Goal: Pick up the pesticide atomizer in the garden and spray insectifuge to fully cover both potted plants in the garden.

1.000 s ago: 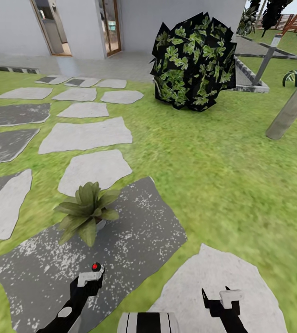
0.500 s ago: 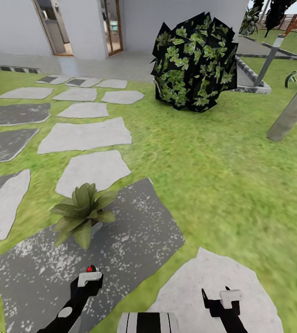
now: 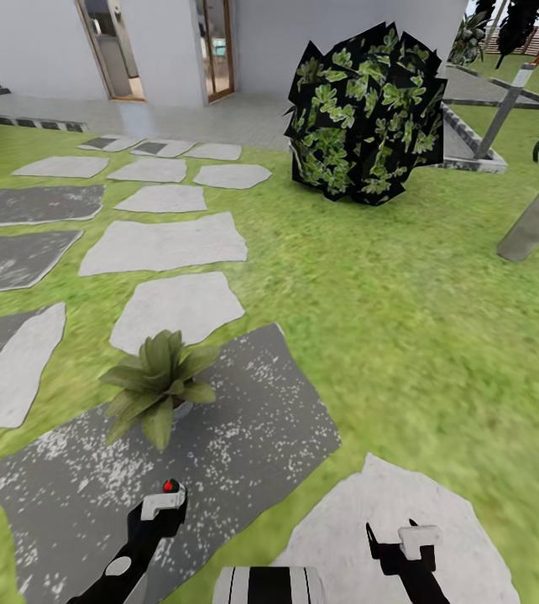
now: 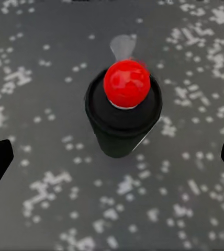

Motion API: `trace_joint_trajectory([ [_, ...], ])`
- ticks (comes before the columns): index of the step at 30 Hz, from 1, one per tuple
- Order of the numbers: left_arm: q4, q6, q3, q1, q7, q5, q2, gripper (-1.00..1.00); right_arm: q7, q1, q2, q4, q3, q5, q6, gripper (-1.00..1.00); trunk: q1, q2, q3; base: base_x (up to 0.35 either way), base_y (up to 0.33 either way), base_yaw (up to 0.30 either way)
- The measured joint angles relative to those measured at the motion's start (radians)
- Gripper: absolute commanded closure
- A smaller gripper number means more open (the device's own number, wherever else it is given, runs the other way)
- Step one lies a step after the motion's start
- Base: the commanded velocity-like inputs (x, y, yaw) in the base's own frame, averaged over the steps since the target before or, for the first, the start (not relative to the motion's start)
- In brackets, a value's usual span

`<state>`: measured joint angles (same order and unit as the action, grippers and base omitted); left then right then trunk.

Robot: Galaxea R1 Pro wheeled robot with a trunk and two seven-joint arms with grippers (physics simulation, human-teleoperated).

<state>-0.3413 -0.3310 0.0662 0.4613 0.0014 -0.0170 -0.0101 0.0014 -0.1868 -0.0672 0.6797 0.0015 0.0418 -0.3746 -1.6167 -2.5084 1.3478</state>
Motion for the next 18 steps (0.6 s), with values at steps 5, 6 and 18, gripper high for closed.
trace_joint_trajectory([
  [5,0.0,-0.001,0.0,0.0,0.0,0.0,0.0,-1.0,0.0,0.0,0.0,0.0,0.0,0.0,0.0,-1.0,0.0,0.0,0.0,0.072,-0.037,0.0],
  [6,0.0,-0.001,0.0,0.0,0.0,0.0,0.0,-1.0,0.0,0.0,0.0,0.0,0.0,0.0,0.0,-1.0,0.0,0.0,0.0,0.021,-0.011,0.0],
  [18,0.0,-0.003,0.0,-0.001,-0.001,0.001,-0.003,-1.0,0.0,0.0,0.0,-0.001,0.0,0.0,0.0,-1.0,0.0,0.0,0.0,0.004,-0.002,0.0],
])
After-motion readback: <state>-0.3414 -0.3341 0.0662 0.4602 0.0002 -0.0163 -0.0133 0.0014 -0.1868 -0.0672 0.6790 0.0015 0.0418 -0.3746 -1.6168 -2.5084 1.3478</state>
